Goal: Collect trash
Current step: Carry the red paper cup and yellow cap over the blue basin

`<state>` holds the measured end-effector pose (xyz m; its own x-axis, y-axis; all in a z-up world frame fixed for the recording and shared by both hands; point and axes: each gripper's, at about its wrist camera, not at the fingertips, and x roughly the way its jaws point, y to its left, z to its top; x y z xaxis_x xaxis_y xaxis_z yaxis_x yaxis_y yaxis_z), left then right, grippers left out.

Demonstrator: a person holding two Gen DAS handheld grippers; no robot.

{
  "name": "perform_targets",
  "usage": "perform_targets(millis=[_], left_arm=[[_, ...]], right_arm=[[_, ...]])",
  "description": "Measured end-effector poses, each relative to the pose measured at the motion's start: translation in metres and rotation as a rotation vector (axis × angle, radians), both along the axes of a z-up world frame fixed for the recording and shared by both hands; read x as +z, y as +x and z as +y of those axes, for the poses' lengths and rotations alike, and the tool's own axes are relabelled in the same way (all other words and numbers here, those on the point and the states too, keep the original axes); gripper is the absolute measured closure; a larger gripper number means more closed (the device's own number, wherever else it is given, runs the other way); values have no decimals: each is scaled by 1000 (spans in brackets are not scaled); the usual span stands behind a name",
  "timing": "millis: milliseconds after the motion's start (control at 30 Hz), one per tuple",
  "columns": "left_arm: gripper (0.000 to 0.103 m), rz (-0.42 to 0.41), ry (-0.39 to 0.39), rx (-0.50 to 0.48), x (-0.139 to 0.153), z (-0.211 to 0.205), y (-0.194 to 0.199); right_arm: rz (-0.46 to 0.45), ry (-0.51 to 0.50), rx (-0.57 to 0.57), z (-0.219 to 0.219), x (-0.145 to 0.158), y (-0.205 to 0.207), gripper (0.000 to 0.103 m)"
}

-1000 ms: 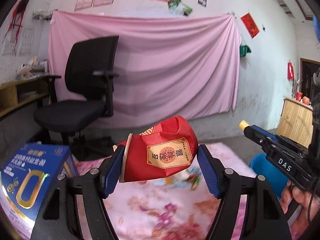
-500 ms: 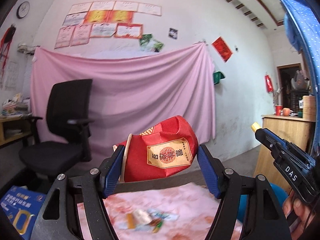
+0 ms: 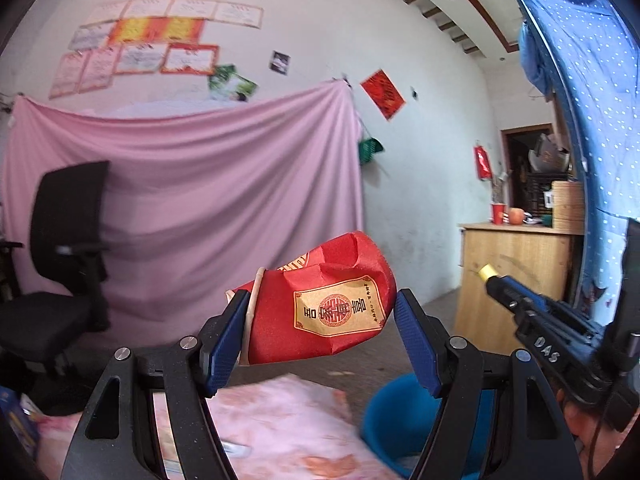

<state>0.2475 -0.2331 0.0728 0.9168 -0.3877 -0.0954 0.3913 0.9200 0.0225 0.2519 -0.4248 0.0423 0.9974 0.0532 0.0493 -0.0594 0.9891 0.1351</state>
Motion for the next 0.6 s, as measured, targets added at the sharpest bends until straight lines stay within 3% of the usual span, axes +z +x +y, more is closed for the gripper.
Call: perform_targets(millis=[267, 600], left_arm=[[37, 196, 10, -107, -19, -43, 32], [36, 453, 28, -194, -30, -64, 77]], right_arm=[[185, 63, -83, -47, -24, 14, 57], [382, 148, -122, -78, -54, 40, 57]])
